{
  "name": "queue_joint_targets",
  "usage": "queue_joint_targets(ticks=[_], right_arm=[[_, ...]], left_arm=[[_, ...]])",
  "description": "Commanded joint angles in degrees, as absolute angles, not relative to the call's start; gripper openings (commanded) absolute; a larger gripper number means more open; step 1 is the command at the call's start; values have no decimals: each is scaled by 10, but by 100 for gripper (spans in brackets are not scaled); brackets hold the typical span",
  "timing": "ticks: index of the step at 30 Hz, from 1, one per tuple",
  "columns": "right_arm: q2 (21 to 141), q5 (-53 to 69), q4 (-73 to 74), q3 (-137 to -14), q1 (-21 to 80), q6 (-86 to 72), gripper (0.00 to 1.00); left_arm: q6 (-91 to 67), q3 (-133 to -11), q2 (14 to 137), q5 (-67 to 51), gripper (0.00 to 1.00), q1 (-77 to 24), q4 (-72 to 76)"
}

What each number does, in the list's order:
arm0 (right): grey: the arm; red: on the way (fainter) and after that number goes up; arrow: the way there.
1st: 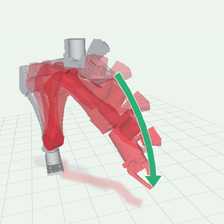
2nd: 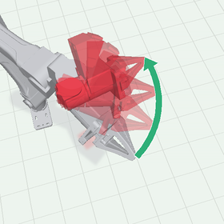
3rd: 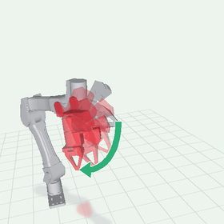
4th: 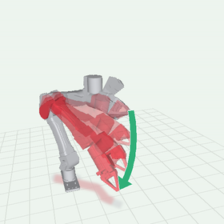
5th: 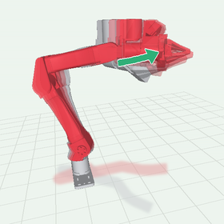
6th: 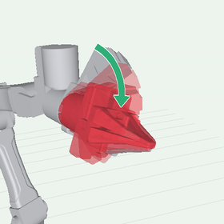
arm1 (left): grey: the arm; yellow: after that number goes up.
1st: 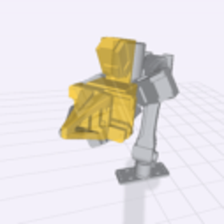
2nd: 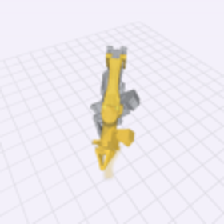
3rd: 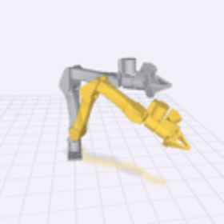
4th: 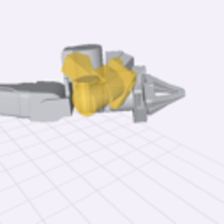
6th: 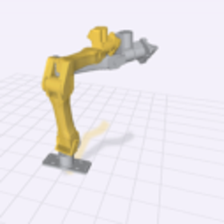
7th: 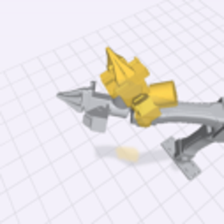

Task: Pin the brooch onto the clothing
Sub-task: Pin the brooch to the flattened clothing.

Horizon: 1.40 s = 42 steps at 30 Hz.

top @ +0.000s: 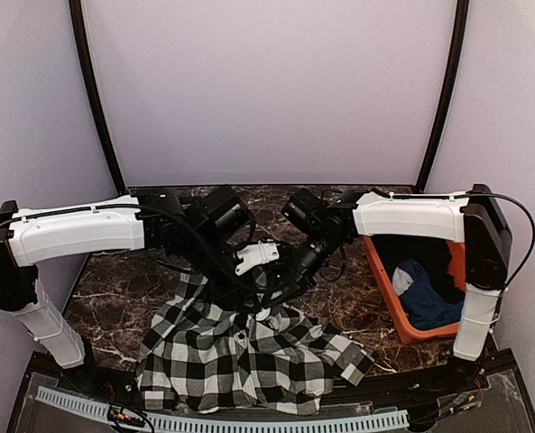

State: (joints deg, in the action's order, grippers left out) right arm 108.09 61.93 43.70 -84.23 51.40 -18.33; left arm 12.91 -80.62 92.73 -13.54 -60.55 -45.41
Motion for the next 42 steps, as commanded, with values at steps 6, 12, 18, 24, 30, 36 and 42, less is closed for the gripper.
queue_joint_targets(ticks=[6, 12, 18, 24, 30, 36, 42], right_arm=[[1019, 705, 374, -866, 518, -188, 0], [1019, 698, 372, -866, 519, -193, 0], [1023, 694, 375, -861, 517, -187, 0], [1026, 691, 379, -860, 514, -181, 0], [1028, 684, 390, -859, 513, -172, 0], [1032, 673, 406, -860, 513, -160, 0], [1030, 658, 427, -861, 513, -144, 0]], left_arm=[[120, -790, 966, -71, 52, -612, -542], [115, -793, 969, -45, 49, -614, -555], [106, -796, 959, -23, 51, -615, -569], [99, -794, 934, -8, 63, -616, -575], [93, -791, 904, 26, 71, -613, -576], [89, -789, 885, 57, 80, -610, -580], [81, -775, 882, 57, 83, -609, -569]])
